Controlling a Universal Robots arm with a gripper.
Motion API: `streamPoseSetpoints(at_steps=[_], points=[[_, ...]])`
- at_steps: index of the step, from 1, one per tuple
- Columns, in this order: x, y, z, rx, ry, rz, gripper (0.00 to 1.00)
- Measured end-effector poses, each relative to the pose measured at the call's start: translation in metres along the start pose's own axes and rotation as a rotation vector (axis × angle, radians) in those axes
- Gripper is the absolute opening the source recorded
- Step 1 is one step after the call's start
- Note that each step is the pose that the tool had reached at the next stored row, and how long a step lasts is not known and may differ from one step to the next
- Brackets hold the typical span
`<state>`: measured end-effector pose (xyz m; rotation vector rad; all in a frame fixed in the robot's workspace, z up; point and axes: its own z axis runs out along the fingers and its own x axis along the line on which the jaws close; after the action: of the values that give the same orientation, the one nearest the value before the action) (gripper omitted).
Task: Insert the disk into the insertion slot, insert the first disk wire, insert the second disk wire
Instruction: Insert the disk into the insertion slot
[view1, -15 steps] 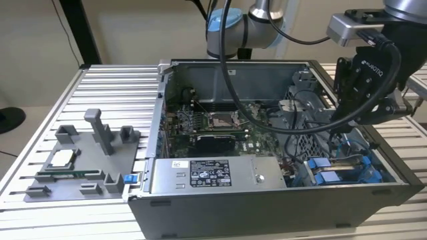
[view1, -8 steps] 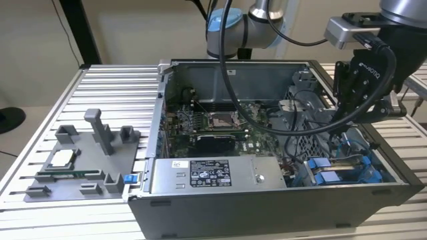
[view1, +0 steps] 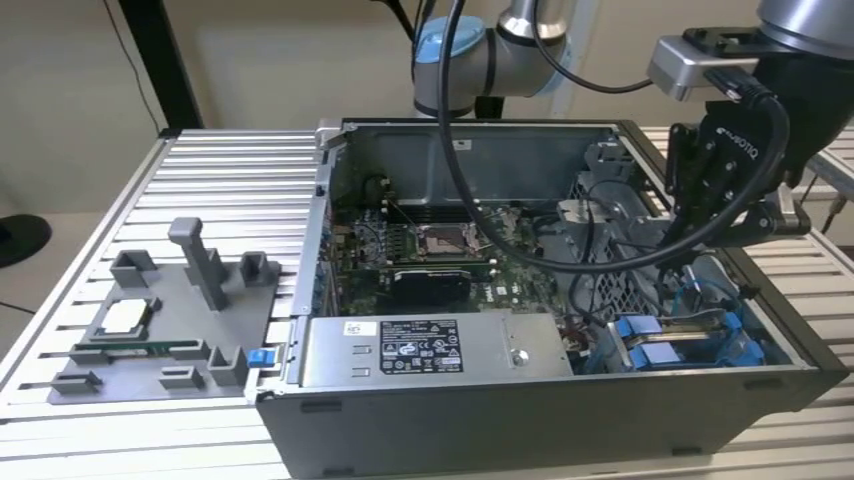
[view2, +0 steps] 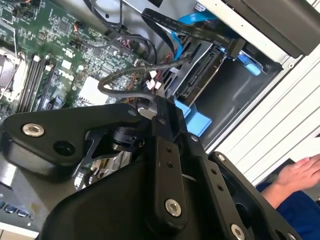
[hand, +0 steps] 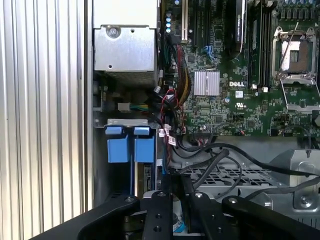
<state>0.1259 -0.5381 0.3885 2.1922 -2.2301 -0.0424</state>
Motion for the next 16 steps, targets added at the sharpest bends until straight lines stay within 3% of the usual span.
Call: streamPoseSetpoints(at_steps=[8, 9, 13, 16], points=[[0.0000, 0.0002, 0.0008, 0.0001, -0.0042, 0.000, 0.00], [0.0000, 0.0002, 0.0008, 0.0001, -0.0041, 0.000, 1.00], [0.0000, 0.0002, 0.0009, 0.0000, -0.0070, 0.000, 1.00], [0.0001, 0.0001, 0.0015, 0.0000, -0.0132, 0.003, 1.00]])
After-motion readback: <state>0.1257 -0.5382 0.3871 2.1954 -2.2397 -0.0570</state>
